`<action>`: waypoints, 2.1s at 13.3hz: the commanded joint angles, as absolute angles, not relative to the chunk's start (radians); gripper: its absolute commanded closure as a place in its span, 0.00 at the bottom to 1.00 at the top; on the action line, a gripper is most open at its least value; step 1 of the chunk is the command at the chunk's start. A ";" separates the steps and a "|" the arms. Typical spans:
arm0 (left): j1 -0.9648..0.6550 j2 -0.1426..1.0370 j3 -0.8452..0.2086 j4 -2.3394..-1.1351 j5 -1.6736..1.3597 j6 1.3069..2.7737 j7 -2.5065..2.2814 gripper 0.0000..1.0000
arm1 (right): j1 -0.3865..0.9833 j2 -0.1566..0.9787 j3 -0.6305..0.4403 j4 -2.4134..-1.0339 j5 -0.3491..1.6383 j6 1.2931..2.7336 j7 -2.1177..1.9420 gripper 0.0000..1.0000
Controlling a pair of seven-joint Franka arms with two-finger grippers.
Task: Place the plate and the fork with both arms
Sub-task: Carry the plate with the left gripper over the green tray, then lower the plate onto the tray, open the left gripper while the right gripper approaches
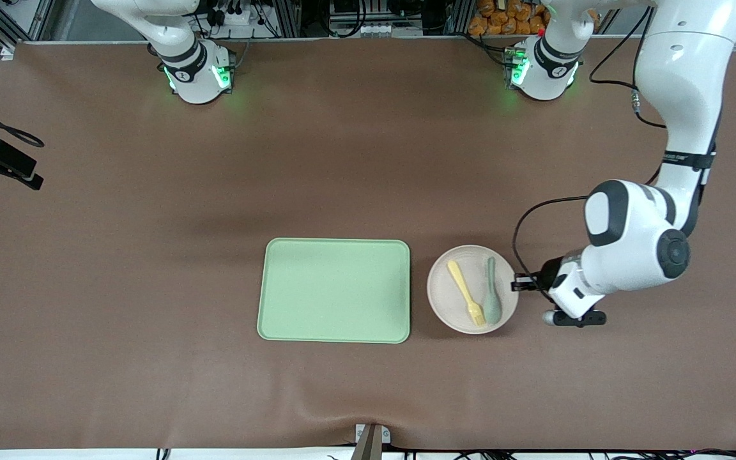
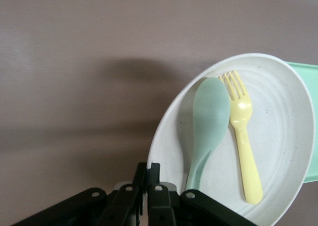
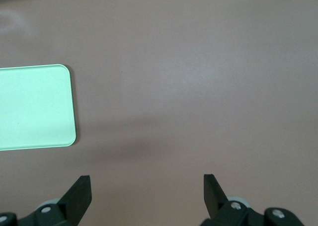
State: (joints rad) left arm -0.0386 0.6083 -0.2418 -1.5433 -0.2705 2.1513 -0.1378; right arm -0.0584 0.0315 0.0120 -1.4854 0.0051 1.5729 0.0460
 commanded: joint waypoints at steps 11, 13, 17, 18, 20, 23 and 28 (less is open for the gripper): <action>-0.307 0.834 -0.224 -1.342 -0.302 2.332 -0.360 1.00 | -0.075 0.051 0.012 -1.479 0.005 1.578 0.034 0.00; -0.333 0.847 -0.222 -1.342 -0.301 2.333 -0.380 1.00 | -0.077 0.051 0.012 -1.479 0.006 1.578 0.034 0.00; -0.356 0.888 -0.221 -1.339 -0.301 2.445 -0.396 1.00 | -0.048 0.081 0.018 -1.479 0.015 1.557 0.048 0.00; -0.362 0.897 -0.221 -1.339 -0.301 2.468 -0.397 1.00 | -0.051 0.086 0.018 -1.479 0.020 1.562 0.038 0.00; -0.368 0.908 -0.219 -1.339 -0.301 2.491 -0.397 1.00 | -0.048 0.124 0.018 -1.479 0.021 1.566 0.035 0.00; -0.379 0.928 -0.218 -1.338 -0.299 2.510 -0.397 1.00 | -0.022 0.141 0.018 -1.480 0.021 1.569 0.047 0.00; -0.391 0.939 -0.216 -1.338 -0.296 2.519 -0.394 1.00 | -0.035 0.181 0.015 -1.479 0.054 1.606 0.037 0.00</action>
State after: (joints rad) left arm -0.3706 0.9196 -0.2305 -1.3708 -0.2776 2.5037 -0.3870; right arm -0.0302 0.1703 0.0181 -1.4885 0.0226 1.5985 0.0449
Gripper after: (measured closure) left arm 0.952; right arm 0.000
